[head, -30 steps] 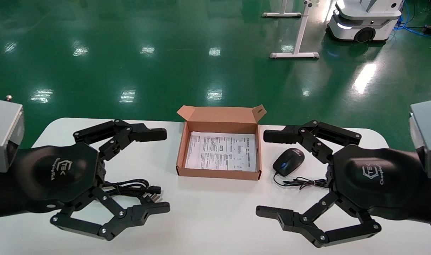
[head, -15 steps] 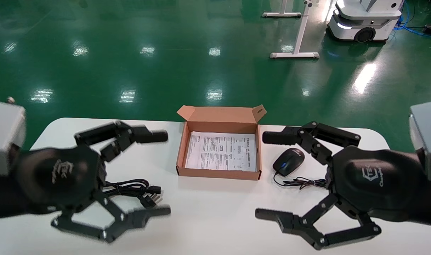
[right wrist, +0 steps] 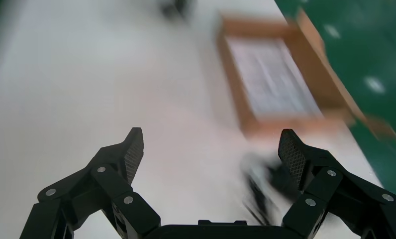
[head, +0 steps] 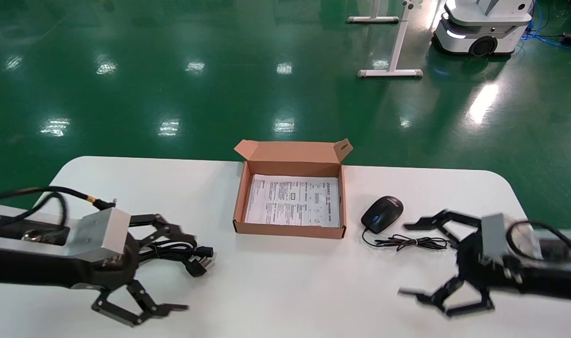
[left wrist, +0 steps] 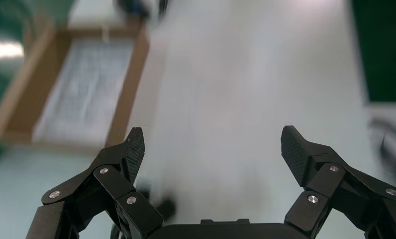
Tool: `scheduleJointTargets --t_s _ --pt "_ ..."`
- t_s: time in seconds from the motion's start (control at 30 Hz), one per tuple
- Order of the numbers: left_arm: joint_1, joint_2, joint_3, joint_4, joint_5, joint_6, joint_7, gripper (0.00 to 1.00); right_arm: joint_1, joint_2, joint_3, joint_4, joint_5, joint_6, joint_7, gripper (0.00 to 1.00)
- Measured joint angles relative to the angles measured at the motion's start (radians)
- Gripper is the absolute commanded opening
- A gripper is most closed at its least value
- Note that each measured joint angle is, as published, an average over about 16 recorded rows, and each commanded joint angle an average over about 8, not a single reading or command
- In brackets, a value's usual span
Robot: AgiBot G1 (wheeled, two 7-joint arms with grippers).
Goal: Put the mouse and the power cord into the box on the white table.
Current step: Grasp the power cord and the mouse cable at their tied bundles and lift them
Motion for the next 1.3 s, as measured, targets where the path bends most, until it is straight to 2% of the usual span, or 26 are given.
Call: scheduleJointTargets --t_s 0.23,0.43,0.63,0.87,0.9,0.97,1.13,1.17,1.23,1.3 --pt "-0.121 0.085 0.119 0.258 0.188 -0.022 0.145 1.00 0.142 -0.102 -0.083 -0.254 -0.198 0.080 -0.168 1.00" --pt "-0.204 0.182 0.180 0.498 0.303 -0.067 0.287 1.00 0.236 -0.191 -0.137 -0.440 -0.314 0.146 -0.289 1.00" --pt "-0.257 0.267 0.210 0.703 0.367 -0.116 0.414 1.00 0.299 -0.260 -0.169 -0.592 -0.377 0.197 -0.383 1.00" --pt "-0.283 0.328 0.221 0.861 0.391 -0.150 0.519 1.00 0.337 -0.310 -0.181 -0.708 -0.400 0.241 -0.455 1.00" --pt "-0.285 0.334 0.222 0.878 0.392 -0.153 0.529 1.00 0.341 -0.315 -0.182 -0.720 -0.402 0.246 -0.462 0.94" --pt "-0.288 0.344 0.223 0.908 0.395 -0.156 0.548 1.00 0.347 -0.325 -0.183 -0.741 -0.404 0.254 -0.474 0.70" --pt "-0.288 0.359 0.226 0.959 0.399 -0.160 0.577 0.38 0.357 -0.340 -0.184 -0.777 -0.407 0.269 -0.492 0.07" --pt "-0.288 0.361 0.226 0.965 0.399 -0.160 0.580 0.25 0.358 -0.342 -0.185 -0.781 -0.407 0.271 -0.494 0.01" --pt "-0.288 0.363 0.227 0.974 0.400 -0.161 0.585 0.00 0.360 -0.344 -0.184 -0.787 -0.407 0.273 -0.497 0.00" --pt "-0.287 0.364 0.228 0.980 0.401 -0.162 0.588 0.00 0.361 -0.345 -0.184 -0.791 -0.407 0.274 -0.498 0.00"
